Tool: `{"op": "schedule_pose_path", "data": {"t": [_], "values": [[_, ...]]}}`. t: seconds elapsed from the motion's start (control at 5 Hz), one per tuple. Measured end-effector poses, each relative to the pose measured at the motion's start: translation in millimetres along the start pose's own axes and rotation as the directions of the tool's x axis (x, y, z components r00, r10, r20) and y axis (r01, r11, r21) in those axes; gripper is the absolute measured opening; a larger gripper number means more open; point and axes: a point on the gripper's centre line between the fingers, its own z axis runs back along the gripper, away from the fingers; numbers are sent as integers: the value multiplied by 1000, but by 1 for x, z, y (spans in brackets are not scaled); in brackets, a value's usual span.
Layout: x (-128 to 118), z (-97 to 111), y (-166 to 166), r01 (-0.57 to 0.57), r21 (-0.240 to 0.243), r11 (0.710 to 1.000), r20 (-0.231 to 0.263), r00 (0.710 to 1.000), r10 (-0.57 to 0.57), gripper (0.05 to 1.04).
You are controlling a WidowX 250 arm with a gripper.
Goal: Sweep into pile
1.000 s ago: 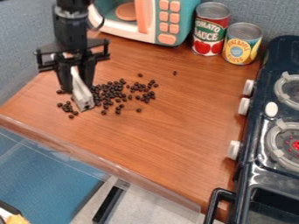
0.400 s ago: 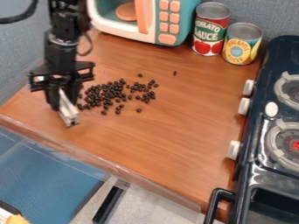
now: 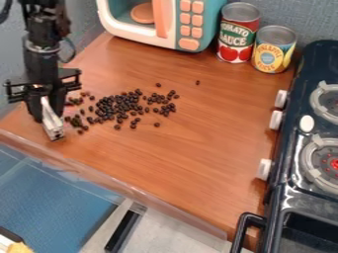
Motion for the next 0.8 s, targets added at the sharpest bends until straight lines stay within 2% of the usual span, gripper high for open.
{"op": "schedule_pose_path", "data": {"t": [0.4,0.6,0.8], "values": [[12,-4,9,112,-3,994,15,994,-112,358],[8,-11,10,183,-1,983,26,983,-183,358],[2,-13,10,260,3,966,75,963,-259,358]]}}
